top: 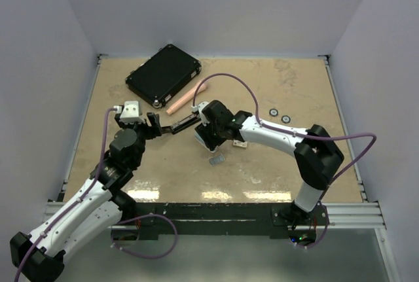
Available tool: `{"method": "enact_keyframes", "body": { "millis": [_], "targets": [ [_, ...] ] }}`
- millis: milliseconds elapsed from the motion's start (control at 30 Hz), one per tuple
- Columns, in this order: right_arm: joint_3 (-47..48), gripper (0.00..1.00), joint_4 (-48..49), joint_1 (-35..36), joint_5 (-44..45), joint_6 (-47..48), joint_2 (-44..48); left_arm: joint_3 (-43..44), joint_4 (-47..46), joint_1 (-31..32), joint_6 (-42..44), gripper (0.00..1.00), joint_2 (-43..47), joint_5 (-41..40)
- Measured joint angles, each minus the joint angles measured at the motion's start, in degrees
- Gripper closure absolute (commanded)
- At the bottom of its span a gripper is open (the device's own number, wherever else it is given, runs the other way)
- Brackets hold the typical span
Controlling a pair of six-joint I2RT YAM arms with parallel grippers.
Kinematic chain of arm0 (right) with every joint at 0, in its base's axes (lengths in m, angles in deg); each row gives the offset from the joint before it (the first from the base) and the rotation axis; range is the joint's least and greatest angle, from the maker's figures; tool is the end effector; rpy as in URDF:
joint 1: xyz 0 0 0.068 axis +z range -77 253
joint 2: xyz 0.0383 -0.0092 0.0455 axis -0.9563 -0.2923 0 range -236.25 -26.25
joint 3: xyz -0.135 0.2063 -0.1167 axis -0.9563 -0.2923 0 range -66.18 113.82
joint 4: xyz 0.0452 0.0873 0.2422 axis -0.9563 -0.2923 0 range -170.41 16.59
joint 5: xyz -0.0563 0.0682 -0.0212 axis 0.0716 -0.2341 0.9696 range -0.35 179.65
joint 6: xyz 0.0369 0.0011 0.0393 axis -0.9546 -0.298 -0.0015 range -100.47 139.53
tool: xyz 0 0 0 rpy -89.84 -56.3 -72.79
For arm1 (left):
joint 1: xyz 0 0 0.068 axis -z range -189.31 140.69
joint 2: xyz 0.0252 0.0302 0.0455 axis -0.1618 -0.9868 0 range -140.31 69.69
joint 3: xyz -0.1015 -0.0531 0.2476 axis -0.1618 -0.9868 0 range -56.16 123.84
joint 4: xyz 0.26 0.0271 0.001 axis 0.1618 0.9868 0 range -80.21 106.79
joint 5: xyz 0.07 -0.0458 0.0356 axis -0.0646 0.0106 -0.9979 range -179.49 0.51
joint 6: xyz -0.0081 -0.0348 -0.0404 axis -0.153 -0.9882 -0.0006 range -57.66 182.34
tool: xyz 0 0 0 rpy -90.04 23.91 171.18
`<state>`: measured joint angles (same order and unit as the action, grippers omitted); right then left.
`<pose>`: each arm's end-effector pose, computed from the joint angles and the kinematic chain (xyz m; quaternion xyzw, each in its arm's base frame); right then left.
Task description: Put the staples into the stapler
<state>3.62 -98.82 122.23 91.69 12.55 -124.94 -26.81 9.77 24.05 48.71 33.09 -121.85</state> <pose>0.2409 0.2774 0.2196 -0.3379 0.8898 0.1293 0.2783 0.1457 -0.0731 0.2865 -0.0580 0.7416 -0.0613 0.6656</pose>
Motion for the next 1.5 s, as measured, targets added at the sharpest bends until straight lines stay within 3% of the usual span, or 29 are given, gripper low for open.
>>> {"method": "enact_keyframes", "body": {
  "millis": [667, 867, 1167, 1333, 1433, 1500],
  "targets": [
    [4.2, 0.63, -4.6, 0.3, 0.0, 1.1, -4.6, 0.0, -0.8, 0.0, 0.8, 0.27, 0.3, 0.1],
    [4.1, 0.82, -4.4, 0.7, 0.1, 1.2, -5.2, 0.0, -0.8, 0.0, 0.8, 0.27, 0.3, 0.3],
    [1.3, 0.91, -0.9, 1.4, 1.4, 0.6, -5.7, 0.0, -0.8, -0.2, 0.8, 0.27, 0.2, 0.6],
    [0.7, 0.84, -0.2, 1.4, 1.4, 0.2, -5.3, 0.0, -0.8, -0.2, 0.8, 0.27, 0.0, 0.6],
    [0.8, 0.72, -0.3, 1.4, 1.4, 0.1, -5.2, 0.0, -0.8, -0.2, 0.8, 0.27, -0.1, 0.6],
    [1.7, 0.58, -1.3, 1.4, 1.5, 0.1, -5.2, 0.0, -0.8, -0.2, 0.8, 0.27, -0.1, 0.6]
  ]
}}
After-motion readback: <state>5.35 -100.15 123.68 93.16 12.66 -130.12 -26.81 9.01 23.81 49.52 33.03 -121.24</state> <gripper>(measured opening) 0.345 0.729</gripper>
